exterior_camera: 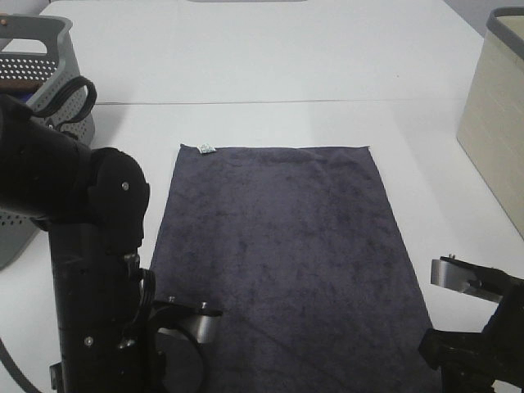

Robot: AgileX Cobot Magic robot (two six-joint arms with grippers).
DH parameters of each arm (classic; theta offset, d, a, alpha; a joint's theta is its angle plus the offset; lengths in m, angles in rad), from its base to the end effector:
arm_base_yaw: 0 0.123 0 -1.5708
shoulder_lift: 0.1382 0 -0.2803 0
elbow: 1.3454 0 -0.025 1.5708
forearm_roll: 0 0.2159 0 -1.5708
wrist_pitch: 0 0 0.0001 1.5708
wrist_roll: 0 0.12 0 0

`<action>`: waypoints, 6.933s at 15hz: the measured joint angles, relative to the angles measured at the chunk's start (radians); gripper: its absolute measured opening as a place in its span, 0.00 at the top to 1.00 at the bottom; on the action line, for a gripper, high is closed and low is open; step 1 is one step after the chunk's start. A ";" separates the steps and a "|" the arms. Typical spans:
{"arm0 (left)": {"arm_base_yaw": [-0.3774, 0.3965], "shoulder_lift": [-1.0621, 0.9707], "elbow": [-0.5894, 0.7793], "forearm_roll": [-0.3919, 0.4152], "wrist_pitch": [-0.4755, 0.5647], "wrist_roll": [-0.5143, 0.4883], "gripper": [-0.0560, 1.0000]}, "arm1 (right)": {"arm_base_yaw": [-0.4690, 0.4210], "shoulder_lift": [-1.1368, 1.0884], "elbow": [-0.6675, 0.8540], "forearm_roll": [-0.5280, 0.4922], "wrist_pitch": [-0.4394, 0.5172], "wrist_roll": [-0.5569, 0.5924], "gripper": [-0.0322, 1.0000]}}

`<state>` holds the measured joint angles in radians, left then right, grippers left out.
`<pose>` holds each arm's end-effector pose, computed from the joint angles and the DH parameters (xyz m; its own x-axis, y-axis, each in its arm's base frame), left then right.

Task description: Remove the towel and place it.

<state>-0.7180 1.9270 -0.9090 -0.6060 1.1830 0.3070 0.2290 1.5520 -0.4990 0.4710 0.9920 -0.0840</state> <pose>0.1359 -0.2028 0.1206 -0.6515 0.6263 0.4281 0.4128 0.7661 -0.4926 0.1263 0.0763 0.1331 -0.9208 -0.0374 0.3882 0.0842 0.9528 0.2917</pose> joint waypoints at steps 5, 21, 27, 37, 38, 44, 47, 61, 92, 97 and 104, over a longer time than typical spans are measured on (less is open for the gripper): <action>0.000 0.000 -0.186 0.035 0.021 0.004 0.30 | 0.000 -0.163 -0.156 -0.041 0.003 0.001 0.37; 0.470 0.056 -0.804 0.266 0.030 -0.071 0.17 | -0.164 0.225 -1.018 -0.198 0.143 -0.154 0.21; 0.555 0.266 -1.037 0.119 0.033 -0.011 0.17 | -0.165 0.575 -1.387 -0.184 0.220 -0.209 0.21; 0.561 0.672 -1.425 0.132 0.010 -0.034 0.17 | -0.240 0.936 -1.679 -0.052 0.220 -0.249 0.22; 0.567 0.686 -1.426 0.137 0.007 -0.034 0.17 | -0.240 0.956 -1.683 -0.041 0.220 -0.262 0.22; 0.582 0.724 -1.430 0.143 -0.007 -0.014 0.17 | -0.269 1.071 -1.768 0.012 0.220 -0.264 0.22; 0.582 0.731 -1.435 0.136 -0.018 -0.011 0.17 | -0.271 1.083 -1.775 0.039 0.221 -0.263 0.22; 0.572 0.755 -1.445 0.040 0.007 -0.087 0.21 | -0.247 1.094 -1.785 0.017 0.220 -0.227 0.24; 0.489 0.803 -1.654 0.206 -0.307 -0.124 0.93 | -0.135 1.056 -1.815 -0.074 -0.278 -0.262 0.96; 0.489 0.803 -1.654 0.247 -0.404 -0.124 0.93 | -0.135 1.056 -1.815 -0.056 -0.350 -0.285 0.96; 0.489 0.803 -1.654 0.305 -0.500 -0.120 0.93 | -0.128 1.056 -1.815 -0.022 -0.440 -0.296 0.96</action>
<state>-0.2290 2.7300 -2.5630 -0.3010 0.6830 0.1870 0.1010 2.6080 -2.3140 0.4490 0.5520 -0.3800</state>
